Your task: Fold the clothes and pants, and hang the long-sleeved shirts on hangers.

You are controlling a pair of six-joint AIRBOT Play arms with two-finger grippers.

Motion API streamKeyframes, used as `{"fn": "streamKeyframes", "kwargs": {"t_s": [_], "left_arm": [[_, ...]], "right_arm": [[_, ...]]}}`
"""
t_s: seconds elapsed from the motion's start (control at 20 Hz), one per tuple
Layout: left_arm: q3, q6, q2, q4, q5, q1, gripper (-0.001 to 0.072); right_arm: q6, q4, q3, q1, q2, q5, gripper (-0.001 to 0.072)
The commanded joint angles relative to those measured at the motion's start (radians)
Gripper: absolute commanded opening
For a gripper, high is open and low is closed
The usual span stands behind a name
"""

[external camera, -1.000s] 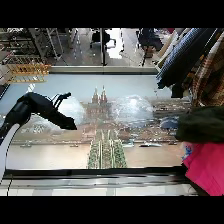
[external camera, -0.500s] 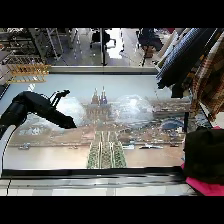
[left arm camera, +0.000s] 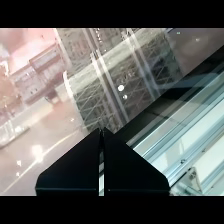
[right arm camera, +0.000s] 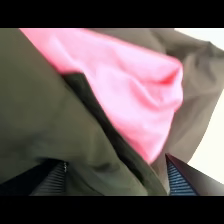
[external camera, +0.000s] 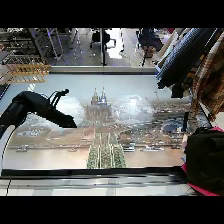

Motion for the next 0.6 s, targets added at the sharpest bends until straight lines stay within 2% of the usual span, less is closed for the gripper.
{"fn": "streamKeyframes", "kwargs": {"t_s": [0.0, 0.15, 0.25, 0.35, 0.45, 0.5, 0.55], "left_arm": [[0.002, -0.042, 0.026, -0.002, 0.000, 0.002, 0.0013], [0.002, -0.051, 0.108, 0.158, -0.012, 0.005, 0.0011], [0.002, -0.179, 0.198, 0.427, -0.017, 0.003, 0.0011], [0.002, -0.312, 0.289, 0.703, -0.018, 0.004, 0.0012], [0.002, -0.357, 0.363, 0.883, -0.033, 0.008, 0.0013], [0.002, -0.357, 0.388, 0.941, -0.037, 0.008, 0.0013], [0.002, -0.356, 0.409, 0.975, -0.037, 0.008, 0.0013]], "right_arm": [[0.006, 0.114, 0.109, 0.061, 0.001, 0.069, 0.0701], [0.006, 0.418, 0.204, 0.217, 0.001, 0.130, 0.0701], [0.006, 0.541, 0.206, 0.403, -0.002, 0.164, 0.0700], [0.007, 0.479, 0.193, 0.639, -0.003, 0.165, 0.0699], [0.008, 0.394, 0.151, 0.861, -0.003, 0.110, 0.0696], [0.010, 0.358, 0.122, 0.961, -0.003, 0.060, 0.0666], [0.010, 0.333, 0.096, 1.040, -0.004, 0.006, 0.0527]]}}
